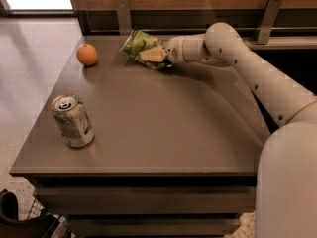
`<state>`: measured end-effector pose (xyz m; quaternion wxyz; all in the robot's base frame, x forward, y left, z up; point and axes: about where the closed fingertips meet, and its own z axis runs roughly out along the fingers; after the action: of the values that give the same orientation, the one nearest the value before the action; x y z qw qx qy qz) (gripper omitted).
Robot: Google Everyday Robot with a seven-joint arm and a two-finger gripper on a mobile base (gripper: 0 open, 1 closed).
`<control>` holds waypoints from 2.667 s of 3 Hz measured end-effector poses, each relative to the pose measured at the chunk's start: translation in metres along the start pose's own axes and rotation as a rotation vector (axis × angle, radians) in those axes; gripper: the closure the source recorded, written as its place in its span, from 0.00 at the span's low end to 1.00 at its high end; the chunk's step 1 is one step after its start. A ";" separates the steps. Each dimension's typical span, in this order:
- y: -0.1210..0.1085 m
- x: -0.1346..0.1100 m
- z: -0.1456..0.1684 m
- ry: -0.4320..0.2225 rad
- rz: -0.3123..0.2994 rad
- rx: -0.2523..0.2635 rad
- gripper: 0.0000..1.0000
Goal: Move green jalapeno chip bag near 7up can
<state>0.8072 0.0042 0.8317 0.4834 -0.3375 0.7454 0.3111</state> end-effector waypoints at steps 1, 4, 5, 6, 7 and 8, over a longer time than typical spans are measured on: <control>0.000 0.000 0.000 0.000 0.000 0.000 1.00; 0.000 -0.001 0.000 0.000 0.000 0.000 1.00; 0.024 -0.033 -0.063 0.027 -0.059 0.050 1.00; 0.055 -0.072 -0.138 0.048 -0.133 0.120 1.00; 0.085 -0.099 -0.192 0.066 -0.181 0.143 1.00; 0.124 -0.105 -0.231 0.111 -0.212 0.112 1.00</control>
Offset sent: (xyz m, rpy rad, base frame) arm -0.0402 -0.0450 0.0905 -0.0869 -0.0419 0.0479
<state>0.6211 -0.0854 1.0248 0.4897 -0.4037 0.7472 0.1971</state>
